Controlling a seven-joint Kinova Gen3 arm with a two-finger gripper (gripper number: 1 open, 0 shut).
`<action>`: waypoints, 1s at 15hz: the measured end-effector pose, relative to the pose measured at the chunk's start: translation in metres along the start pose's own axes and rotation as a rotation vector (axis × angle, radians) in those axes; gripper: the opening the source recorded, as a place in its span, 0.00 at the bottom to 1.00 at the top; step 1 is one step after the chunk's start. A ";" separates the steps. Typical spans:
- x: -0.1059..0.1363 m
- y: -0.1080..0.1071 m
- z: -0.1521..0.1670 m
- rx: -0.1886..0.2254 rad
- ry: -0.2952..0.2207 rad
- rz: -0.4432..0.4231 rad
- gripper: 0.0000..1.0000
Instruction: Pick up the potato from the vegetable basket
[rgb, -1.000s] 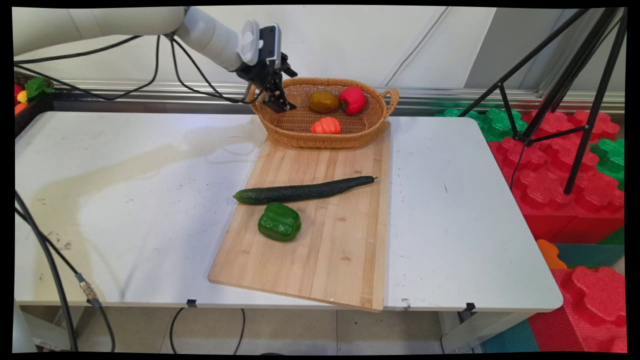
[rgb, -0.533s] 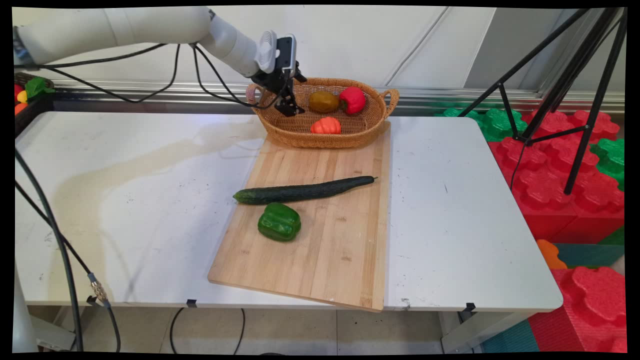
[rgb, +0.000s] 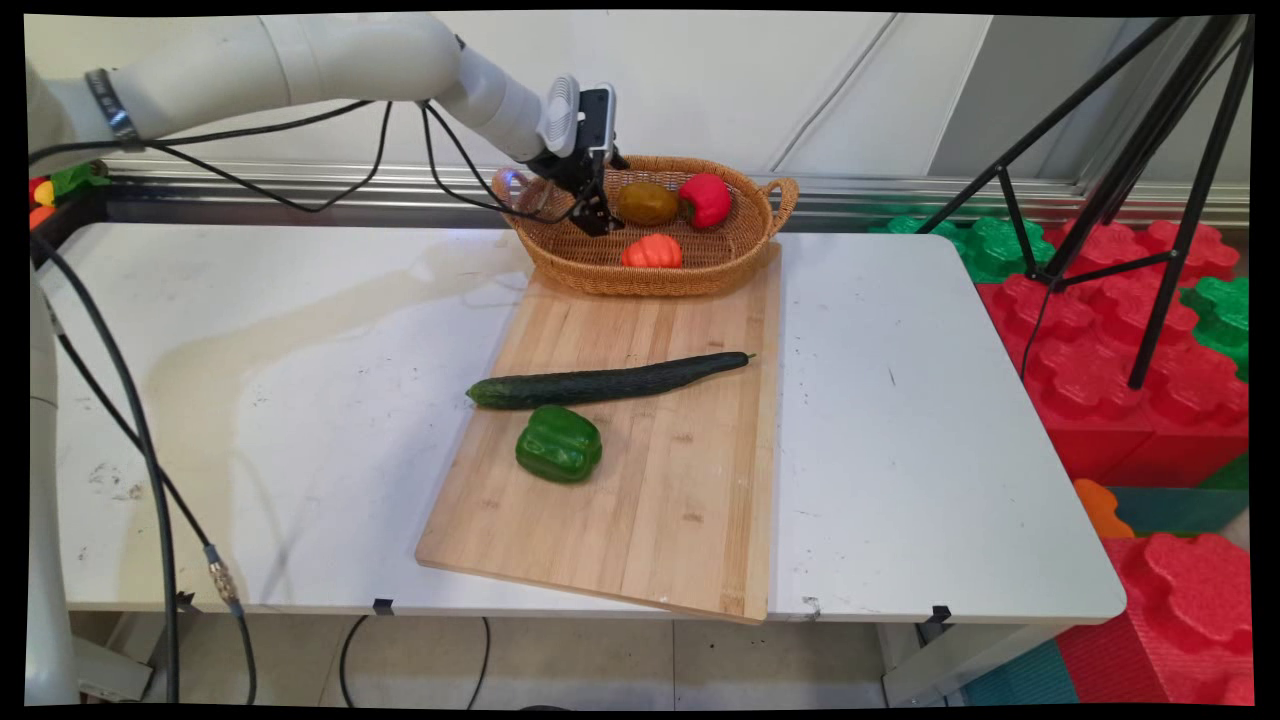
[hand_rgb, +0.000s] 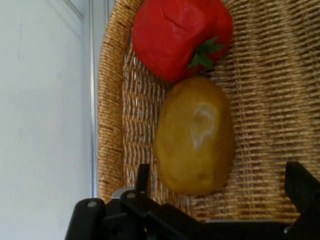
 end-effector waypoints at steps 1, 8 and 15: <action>0.001 -0.002 0.007 0.000 0.002 0.005 1.00; 0.006 -0.005 0.032 -0.003 0.019 0.023 1.00; 0.011 -0.006 0.045 -0.004 0.036 0.038 0.00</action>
